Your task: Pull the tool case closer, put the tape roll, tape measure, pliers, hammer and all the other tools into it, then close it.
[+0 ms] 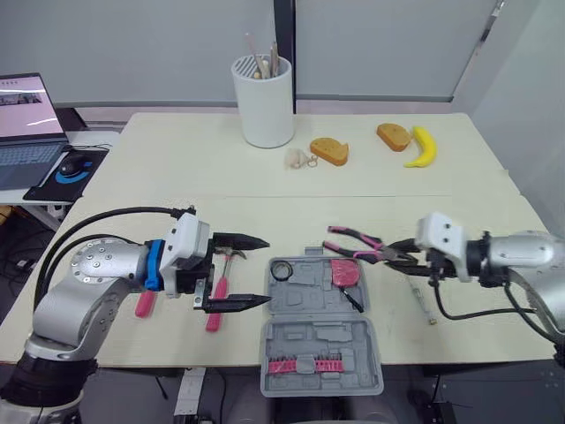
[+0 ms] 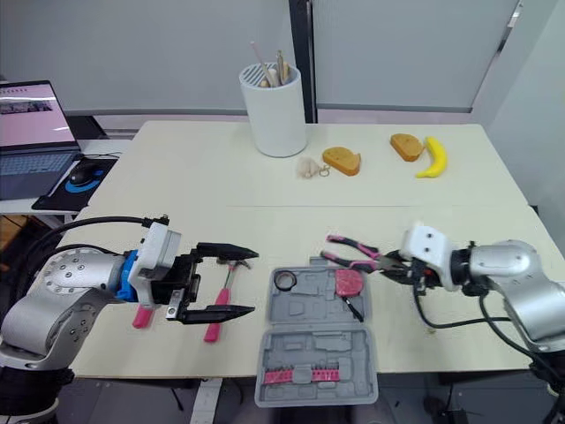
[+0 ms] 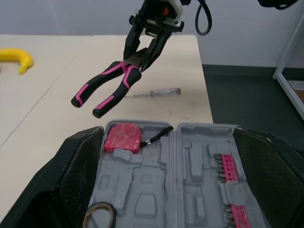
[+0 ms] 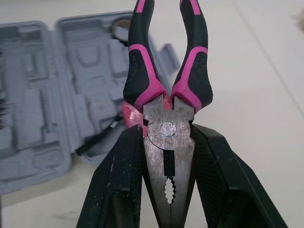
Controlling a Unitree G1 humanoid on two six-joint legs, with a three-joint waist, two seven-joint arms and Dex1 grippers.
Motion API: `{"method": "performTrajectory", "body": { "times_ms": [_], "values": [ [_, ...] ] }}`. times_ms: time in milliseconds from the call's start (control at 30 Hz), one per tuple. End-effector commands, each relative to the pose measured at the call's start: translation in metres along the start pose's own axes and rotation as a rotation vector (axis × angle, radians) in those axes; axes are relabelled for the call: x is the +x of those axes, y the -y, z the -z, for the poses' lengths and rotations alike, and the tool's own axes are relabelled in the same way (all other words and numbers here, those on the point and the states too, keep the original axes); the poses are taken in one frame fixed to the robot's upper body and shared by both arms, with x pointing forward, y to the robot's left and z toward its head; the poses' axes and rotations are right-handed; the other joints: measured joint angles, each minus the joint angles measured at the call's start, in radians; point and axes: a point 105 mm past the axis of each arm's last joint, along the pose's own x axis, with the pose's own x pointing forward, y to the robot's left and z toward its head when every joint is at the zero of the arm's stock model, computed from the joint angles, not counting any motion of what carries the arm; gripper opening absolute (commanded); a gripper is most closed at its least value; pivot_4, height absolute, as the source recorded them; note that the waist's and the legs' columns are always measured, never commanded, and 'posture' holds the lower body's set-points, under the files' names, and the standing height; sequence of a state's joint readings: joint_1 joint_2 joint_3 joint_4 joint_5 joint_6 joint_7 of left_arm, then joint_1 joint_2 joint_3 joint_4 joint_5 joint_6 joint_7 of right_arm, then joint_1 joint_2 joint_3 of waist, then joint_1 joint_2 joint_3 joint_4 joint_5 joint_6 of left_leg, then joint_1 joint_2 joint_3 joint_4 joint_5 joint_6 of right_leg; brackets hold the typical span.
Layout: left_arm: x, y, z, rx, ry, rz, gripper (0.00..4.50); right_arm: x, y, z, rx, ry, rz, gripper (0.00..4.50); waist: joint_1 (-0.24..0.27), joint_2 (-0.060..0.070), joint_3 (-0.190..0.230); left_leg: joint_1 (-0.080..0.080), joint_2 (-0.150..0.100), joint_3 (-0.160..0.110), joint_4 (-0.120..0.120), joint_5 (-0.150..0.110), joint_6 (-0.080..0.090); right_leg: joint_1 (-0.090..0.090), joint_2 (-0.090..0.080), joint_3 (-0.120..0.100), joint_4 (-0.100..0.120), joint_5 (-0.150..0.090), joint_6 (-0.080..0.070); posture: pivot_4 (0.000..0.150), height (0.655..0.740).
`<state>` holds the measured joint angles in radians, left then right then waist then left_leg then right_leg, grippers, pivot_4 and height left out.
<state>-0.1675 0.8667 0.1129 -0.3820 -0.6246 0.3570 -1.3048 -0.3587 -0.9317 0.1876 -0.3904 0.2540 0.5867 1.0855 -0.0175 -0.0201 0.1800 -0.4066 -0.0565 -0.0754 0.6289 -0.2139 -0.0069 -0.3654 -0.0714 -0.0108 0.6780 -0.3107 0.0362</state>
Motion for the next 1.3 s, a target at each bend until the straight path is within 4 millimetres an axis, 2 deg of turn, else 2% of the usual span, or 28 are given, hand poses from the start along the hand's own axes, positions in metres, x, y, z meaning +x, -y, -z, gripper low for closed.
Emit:
{"method": "performTrajectory", "body": {
  "times_ms": [33, 133, 267, 433, 600, 1033, 1300],
  "values": [
    [-0.012, 0.003, -0.004, 0.041, -0.023, 0.006, 4.5, 0.01, -0.005, -0.017, -0.073, -0.014, -0.053, 1.24, 0.003, 0.0, 0.0, -0.003, 0.0, 0.0, 0.0, 0.0, 0.0, -0.003, 0.0, 0.0, 0.0, 0.0, 0.0, 0.15, 0.74],
    [-0.02, 0.002, -0.002, 0.03, -0.045, 0.0, 4.5, 0.022, -0.01, -0.02, -0.129, -0.051, -0.096, 1.24, 0.009, 0.0, 0.0, -0.009, -0.001, 0.0, 0.001, 0.0, 0.0, -0.009, 0.0, 0.0, 0.001, 0.001, 0.0, 0.15, 0.74],
    [-0.026, 0.009, 0.003, 0.025, -0.087, 0.032, 4.5, 0.039, -0.013, -0.011, -0.19, -0.12, -0.125, 1.24, 0.009, 0.0, 0.0, -0.009, -0.001, 0.0, 0.001, 0.0, 0.0, -0.009, 0.0, 0.0, 0.001, 0.001, 0.0, 0.15, 0.74],
    [-0.03, 0.022, 0.014, 0.048, -0.151, 0.094, 4.5, 0.052, -0.016, -0.012, -0.185, -0.113, -0.136, 1.24, 0.01, 0.0, 0.0, -0.009, -0.001, 0.0, 0.001, 0.0, 0.0, -0.01, 0.0, 0.0, 0.001, 0.001, 0.0, 0.15, 0.74],
    [-0.031, 0.021, 0.014, 0.044, -0.142, 0.069, 4.5, 0.066, -0.024, -0.009, -0.183, -0.128, -0.174, 1.24, 0.009, 0.0, 0.0, -0.009, 0.0, 0.0, 0.001, 0.0, 0.0, -0.01, 0.0, 0.0, 0.002, 0.001, 0.0, 0.15, 0.74],
    [-0.035, 0.026, 0.017, 0.039, -0.159, 0.07, 4.5, 0.091, -0.018, -0.016, -0.189, -0.134, -0.192, 1.24, -0.002, 0.0, 0.0, -0.009, 0.0, 0.0, 0.001, 0.0, 0.0, -0.011, 0.0, 0.0, 0.002, 0.001, 0.0, 0.15, 0.74],
    [-0.036, 0.023, 0.018, 0.038, -0.163, 0.059, 4.5, 0.095, -0.017, -0.014, -0.196, -0.143, -0.217, 1.24, -0.009, 0.0, 0.0, -0.009, 0.0, 0.0, 0.001, 0.0, 0.0, -0.01, 0.001, 0.0, 0.003, 0.001, 0.0, 0.15, 0.74]
  ]
}}
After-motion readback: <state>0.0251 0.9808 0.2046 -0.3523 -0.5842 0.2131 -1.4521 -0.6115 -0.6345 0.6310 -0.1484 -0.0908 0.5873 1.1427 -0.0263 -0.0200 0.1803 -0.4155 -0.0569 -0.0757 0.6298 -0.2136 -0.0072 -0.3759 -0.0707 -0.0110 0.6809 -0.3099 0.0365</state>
